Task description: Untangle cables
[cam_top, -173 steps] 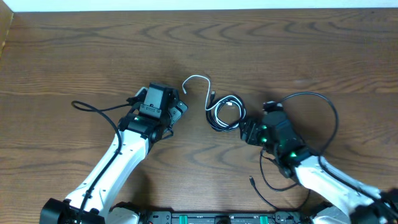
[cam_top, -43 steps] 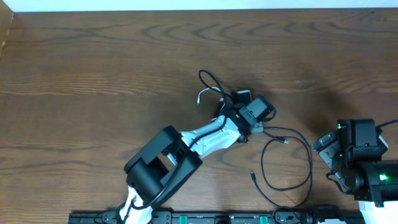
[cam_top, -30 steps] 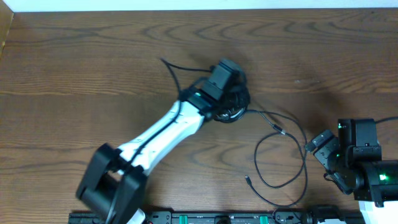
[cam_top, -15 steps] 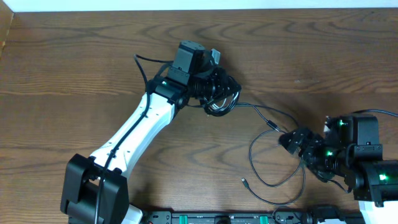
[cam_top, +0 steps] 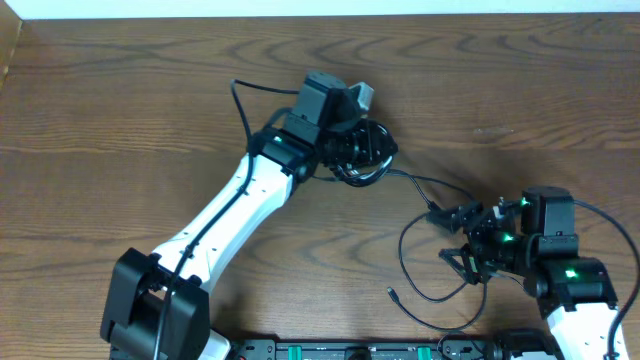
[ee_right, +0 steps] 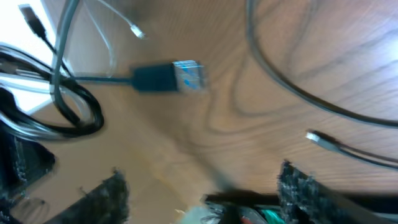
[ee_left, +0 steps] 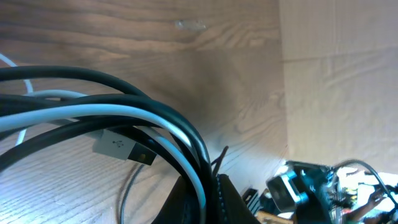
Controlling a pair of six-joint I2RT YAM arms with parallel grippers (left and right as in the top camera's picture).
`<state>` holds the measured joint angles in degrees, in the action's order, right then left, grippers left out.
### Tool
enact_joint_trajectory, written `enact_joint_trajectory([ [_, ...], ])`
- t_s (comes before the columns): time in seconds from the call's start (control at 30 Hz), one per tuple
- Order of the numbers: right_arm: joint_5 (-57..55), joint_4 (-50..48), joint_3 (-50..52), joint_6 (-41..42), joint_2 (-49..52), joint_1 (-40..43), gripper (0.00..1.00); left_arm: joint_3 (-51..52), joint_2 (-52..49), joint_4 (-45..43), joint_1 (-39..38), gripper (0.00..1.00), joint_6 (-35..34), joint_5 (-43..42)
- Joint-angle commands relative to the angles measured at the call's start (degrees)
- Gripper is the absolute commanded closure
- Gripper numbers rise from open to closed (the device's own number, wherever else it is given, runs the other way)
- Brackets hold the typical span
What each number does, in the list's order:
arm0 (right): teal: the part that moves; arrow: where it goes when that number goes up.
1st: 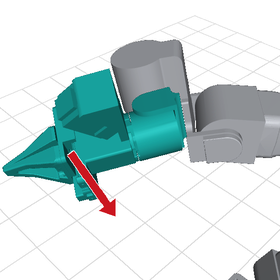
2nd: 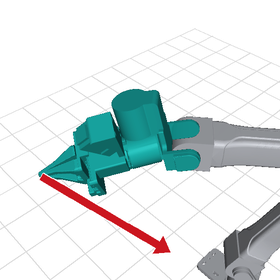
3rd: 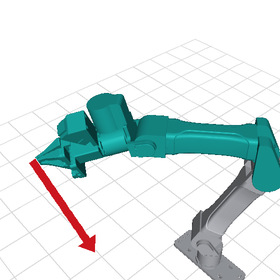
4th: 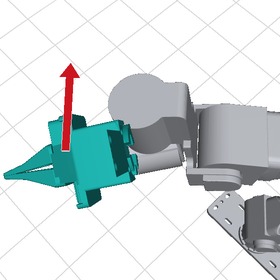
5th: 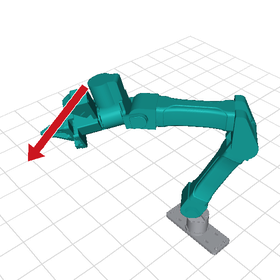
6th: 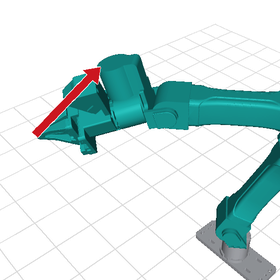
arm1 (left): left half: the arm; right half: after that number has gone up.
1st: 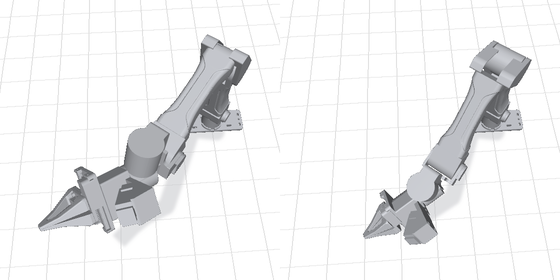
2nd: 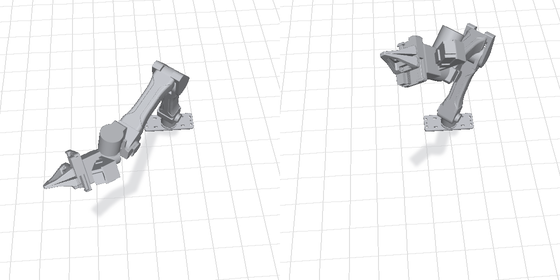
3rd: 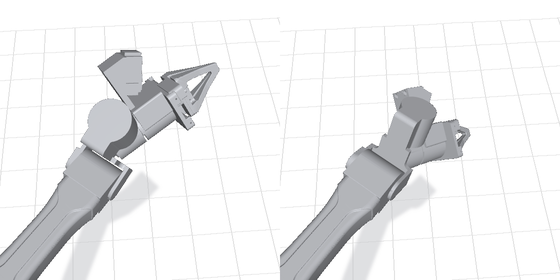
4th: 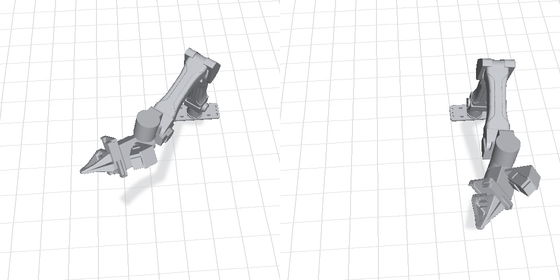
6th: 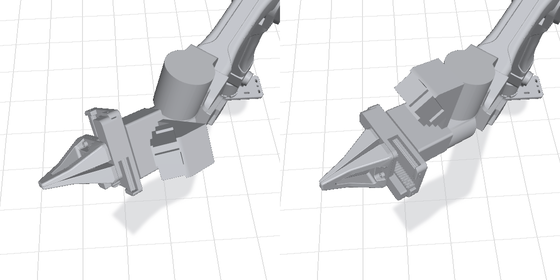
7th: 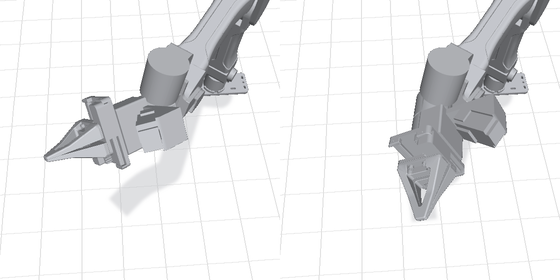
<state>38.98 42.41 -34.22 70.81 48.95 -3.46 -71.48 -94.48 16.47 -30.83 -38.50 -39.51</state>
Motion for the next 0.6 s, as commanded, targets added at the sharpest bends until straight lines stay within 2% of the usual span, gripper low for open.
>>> enact_joint_trajectory([
  [0.0, 5.03, -5.16, 2.05, 5.66, -0.31, 0.0, 0.17, -0.11, 1.16, -0.17, -1.88, 0.93, 3.17, 3.17],
  [0.1, 5.22, -8.26, 2.12, 5.86, -0.31, 0.0, 0.08, -0.11, 1.16, 0.42, -3.37, 0.92, 3.41, 7.3],
  [0.23, 5.05, -10.05, 2.12, 9.49, -0.31, 0.0, 0.02, -0.11, 1.16, 0.59, -5.14, 0.92, 3.87, 9.86],
  [0.43, 2.97, -13.0, 2.12, 14.43, 1.31, 0.0, 0.11, -0.11, 1.55, 0.61, -7.37, 0.93, 3.5, 9.75],
  [0.57, 2.73, -13.09, 2.12, 14.95, 3.43, 0.0, 0.15, -0.11, 2.82, 0.63, -7.89, 0.93, 2.58, 8.02],
])
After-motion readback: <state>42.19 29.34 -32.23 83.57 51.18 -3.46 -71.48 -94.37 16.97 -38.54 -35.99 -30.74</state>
